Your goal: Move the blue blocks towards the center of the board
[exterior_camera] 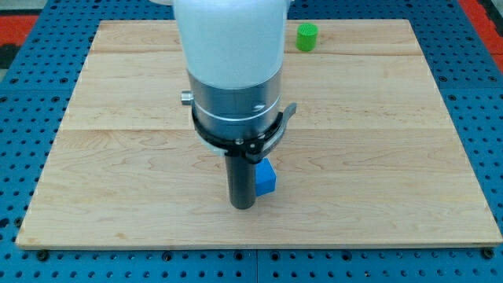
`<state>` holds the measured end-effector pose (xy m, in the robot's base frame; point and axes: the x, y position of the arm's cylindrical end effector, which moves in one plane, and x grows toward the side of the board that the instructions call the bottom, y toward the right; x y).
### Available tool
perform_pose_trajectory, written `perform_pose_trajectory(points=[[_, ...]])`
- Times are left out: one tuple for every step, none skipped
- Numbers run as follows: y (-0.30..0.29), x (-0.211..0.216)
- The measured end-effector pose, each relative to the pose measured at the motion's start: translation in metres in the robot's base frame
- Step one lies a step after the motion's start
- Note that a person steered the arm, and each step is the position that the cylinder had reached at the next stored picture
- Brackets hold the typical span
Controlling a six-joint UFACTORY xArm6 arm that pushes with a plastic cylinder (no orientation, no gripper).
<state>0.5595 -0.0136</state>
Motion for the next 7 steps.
perform_pose_trajectory(points=[[0.017, -0.015], [0.026, -0.043], [0.033, -0.023], [0.074, 0.007], [0.09, -0.037], [0.085, -0.06], [0.021, -0.059]])
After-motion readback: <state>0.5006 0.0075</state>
